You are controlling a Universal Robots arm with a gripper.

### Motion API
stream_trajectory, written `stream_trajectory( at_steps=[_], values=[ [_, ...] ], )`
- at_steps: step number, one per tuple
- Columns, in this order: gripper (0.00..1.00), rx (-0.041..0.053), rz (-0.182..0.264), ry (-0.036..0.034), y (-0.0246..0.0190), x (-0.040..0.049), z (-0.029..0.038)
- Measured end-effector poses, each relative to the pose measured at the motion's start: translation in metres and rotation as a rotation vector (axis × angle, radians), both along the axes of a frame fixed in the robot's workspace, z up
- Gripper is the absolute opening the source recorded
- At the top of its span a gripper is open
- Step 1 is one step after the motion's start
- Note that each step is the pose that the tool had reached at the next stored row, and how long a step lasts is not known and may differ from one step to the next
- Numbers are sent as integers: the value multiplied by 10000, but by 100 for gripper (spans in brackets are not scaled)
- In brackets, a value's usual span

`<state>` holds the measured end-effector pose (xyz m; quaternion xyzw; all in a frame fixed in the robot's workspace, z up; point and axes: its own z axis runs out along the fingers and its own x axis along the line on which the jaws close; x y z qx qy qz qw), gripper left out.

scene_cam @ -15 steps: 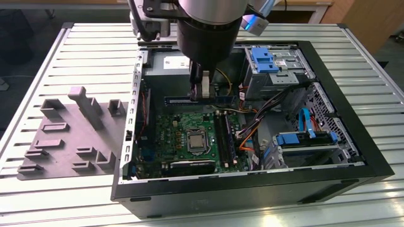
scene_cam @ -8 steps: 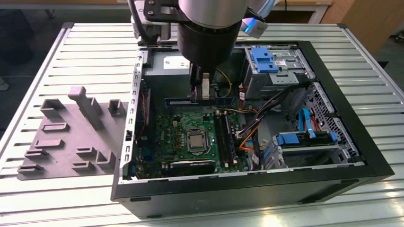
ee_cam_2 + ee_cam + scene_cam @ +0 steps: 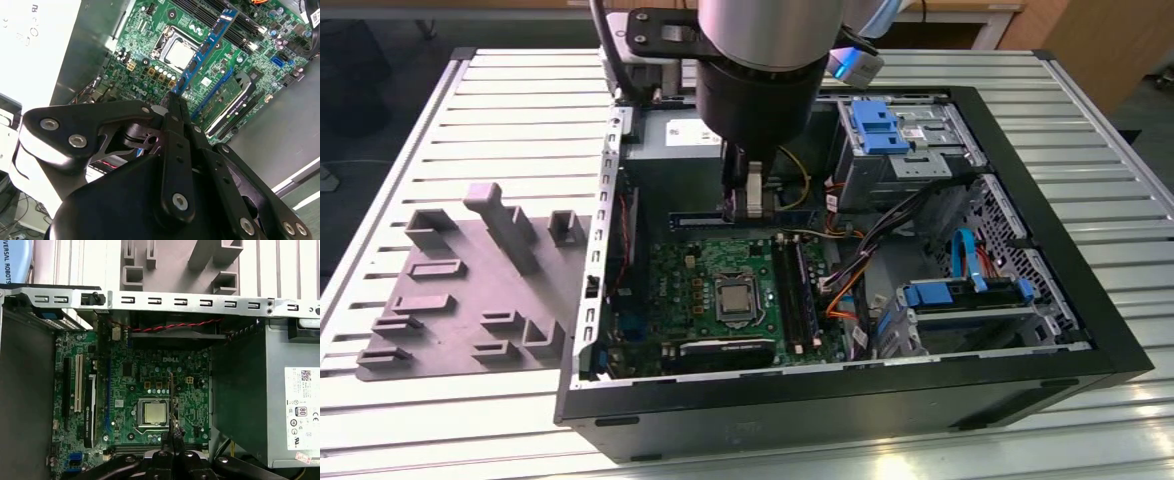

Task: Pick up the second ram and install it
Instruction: 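Pick up the second ram and move it above second insertion slot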

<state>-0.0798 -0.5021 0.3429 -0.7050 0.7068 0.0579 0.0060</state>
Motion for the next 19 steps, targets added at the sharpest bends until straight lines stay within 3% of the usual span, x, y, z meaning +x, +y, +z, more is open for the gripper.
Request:
stream_trajectory(
  at_steps=[19],
  values=[
    [11,0,0,-18,0,0,-167]
  ],
)
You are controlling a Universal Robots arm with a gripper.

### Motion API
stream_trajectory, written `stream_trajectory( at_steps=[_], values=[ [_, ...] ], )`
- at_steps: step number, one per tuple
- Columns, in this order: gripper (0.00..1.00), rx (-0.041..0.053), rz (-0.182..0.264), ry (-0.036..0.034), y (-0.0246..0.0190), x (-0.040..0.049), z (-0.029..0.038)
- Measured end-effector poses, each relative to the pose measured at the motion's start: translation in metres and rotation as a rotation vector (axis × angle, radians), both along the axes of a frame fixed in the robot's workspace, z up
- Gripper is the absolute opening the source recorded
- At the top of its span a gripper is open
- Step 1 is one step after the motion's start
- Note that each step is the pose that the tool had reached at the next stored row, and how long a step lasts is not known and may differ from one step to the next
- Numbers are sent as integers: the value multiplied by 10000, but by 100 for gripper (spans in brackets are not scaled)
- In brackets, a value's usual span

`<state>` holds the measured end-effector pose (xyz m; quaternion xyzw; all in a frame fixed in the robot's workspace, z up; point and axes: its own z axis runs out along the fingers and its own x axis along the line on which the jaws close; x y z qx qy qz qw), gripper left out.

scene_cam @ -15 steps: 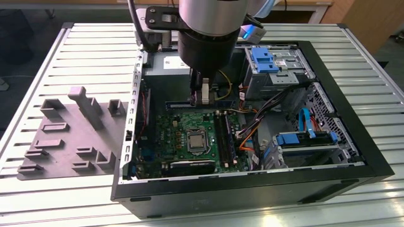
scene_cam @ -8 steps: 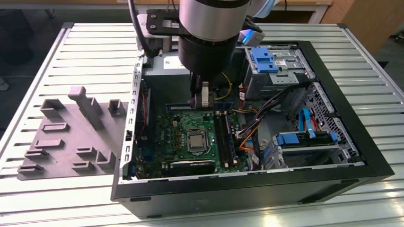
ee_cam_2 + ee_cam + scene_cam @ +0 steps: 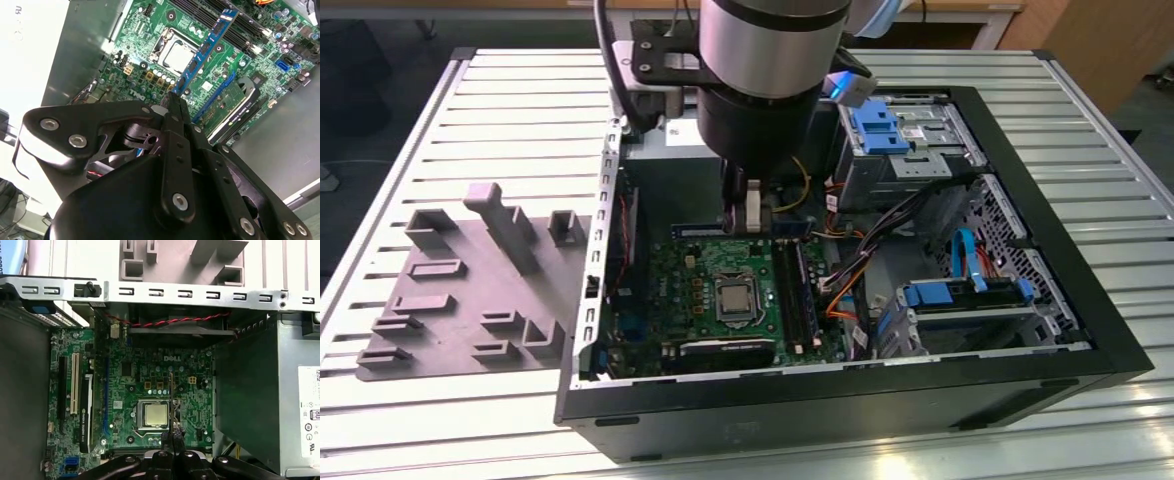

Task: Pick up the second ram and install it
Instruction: 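Pick up the second ram and move it above second insertion slot, then insert the second ram into the second slot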

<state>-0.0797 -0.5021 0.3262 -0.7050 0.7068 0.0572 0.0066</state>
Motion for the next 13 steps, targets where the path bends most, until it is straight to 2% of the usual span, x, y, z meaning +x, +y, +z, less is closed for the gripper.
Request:
stream_trajectory(
  at_steps=[6,13],
  values=[
    [11,-1,0,-30,0,0,-47],
    [11,0,-1,-36,0,10,-51]
  ],
)
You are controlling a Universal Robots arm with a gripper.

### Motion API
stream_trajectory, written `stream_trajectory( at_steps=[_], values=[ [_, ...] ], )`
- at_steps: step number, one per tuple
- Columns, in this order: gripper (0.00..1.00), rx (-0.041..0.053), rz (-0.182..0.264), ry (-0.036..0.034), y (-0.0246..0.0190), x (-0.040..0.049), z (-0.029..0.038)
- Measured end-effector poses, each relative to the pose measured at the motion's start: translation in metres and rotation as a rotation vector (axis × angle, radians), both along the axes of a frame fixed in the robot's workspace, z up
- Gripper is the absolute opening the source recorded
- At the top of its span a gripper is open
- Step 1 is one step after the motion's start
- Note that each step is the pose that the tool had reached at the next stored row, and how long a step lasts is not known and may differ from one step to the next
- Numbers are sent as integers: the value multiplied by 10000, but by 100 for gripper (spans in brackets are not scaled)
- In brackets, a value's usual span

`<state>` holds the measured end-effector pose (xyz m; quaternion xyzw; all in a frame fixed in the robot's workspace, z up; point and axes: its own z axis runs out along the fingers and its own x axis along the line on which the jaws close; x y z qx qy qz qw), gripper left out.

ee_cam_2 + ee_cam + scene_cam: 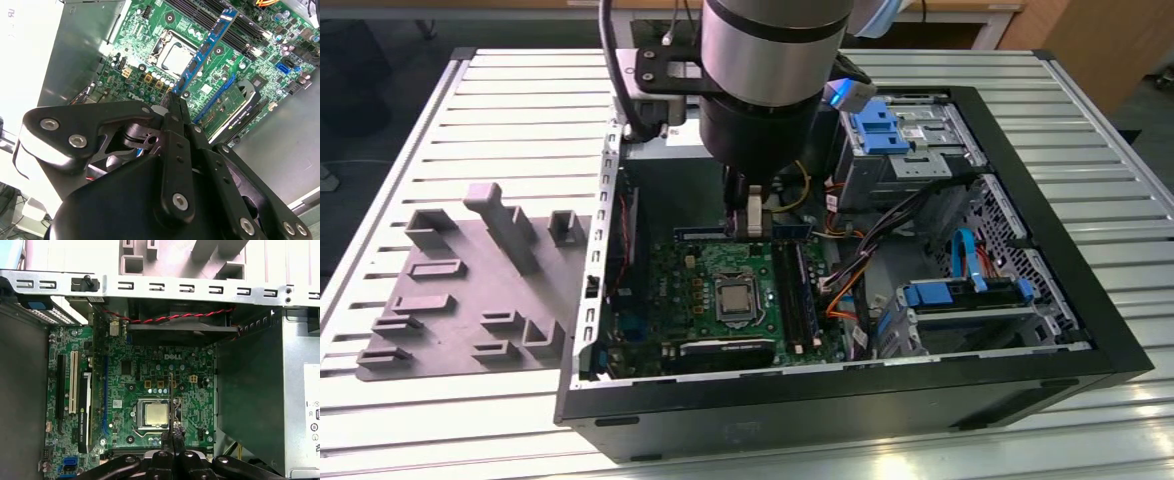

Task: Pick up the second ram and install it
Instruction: 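Insert the second ram into the second slot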

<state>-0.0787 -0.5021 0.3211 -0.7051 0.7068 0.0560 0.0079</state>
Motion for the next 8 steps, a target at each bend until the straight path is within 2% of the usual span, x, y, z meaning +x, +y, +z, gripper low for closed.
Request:
stream_trajectory(
  at_steps=[8],
  values=[
    [11,0,-6,0,0,3,0]
  ],
)
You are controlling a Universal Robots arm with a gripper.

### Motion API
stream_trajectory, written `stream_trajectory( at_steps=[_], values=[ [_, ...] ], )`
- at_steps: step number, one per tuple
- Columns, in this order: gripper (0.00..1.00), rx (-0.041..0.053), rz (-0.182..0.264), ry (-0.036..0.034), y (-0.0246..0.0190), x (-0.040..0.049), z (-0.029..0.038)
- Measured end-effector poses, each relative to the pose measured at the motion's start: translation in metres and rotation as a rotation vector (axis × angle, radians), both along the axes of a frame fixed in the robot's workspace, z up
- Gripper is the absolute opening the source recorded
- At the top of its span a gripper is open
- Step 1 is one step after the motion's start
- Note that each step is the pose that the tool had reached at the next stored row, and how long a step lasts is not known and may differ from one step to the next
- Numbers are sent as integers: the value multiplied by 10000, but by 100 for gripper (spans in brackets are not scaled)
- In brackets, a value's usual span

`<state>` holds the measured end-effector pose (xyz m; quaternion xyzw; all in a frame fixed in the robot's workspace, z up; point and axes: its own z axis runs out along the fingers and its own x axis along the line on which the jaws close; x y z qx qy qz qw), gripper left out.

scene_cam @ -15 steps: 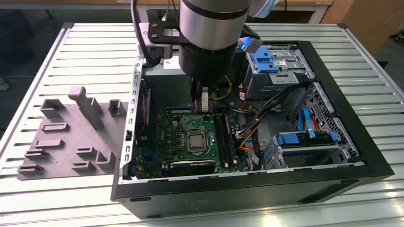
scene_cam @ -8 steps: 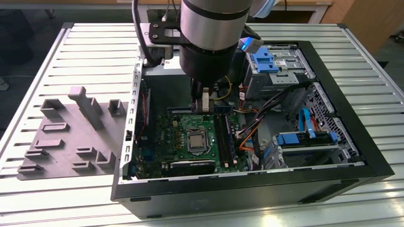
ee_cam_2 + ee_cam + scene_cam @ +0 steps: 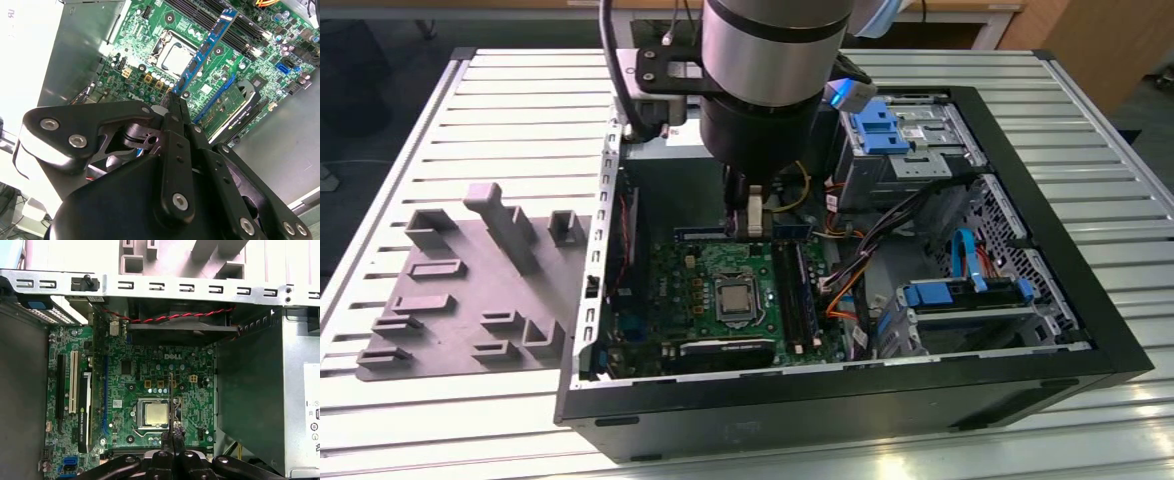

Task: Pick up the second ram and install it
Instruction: 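Insert the second ram into the second slot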

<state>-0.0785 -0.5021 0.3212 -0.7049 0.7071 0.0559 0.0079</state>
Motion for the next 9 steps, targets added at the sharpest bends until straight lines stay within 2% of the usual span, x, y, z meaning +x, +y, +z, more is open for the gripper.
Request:
stream_trajectory(
  at_steps=[9],
  values=[
    [11,-1,-405,0,0,0,-1]
  ],
)
